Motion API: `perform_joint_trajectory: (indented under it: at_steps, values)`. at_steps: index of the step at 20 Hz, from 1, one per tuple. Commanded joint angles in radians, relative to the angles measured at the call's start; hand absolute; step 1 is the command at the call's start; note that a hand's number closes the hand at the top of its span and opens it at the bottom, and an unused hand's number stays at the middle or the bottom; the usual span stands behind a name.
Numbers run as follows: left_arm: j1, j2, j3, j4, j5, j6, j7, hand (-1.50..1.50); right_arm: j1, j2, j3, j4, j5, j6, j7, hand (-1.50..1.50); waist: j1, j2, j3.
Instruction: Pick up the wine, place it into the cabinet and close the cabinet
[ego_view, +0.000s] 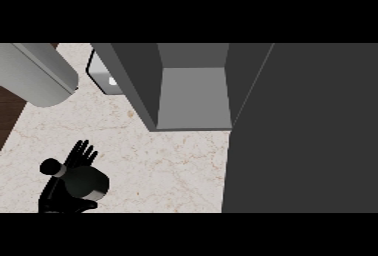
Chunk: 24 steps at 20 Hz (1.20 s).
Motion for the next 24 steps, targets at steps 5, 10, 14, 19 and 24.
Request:
perform_joint_trajectory:
  at_steps: [5,10,14,19,24]
  values:
    - [-0.049,0.011,-0.013,0.071,0.005,-0.027,-0.026,-1.5,0.036,-0.035,-0.048,-0.256,-0.09,0.001,0.131,-1.5,0.001,0.001,0.0]
    - [-0.036,-0.028,-0.033,-0.008,0.027,0.008,0.029,1.5,0.058,-0.042,-0.024,-0.267,-0.049,0.0,0.125,-1.5,0.006,-0.002,0.001]
    - [0.005,-0.047,-0.077,-0.037,-0.05,0.064,-0.084,1.5,0.056,-0.024,0.002,-0.249,-0.033,-0.002,0.102,-1.5,0.006,-0.002,0.0]
    - [0.001,-0.083,-0.072,-0.056,-0.051,0.138,-0.138,1.5,0.07,-0.039,-0.043,-0.264,-0.073,0.015,0.116,-1.5,0.002,-0.003,0.001]
    - [0.049,-0.144,-0.001,-0.096,-0.012,0.254,-0.28,1.5,0.082,-0.026,-0.026,-0.187,-0.065,0.028,0.029,-1.5,0.0,-0.003,0.001]
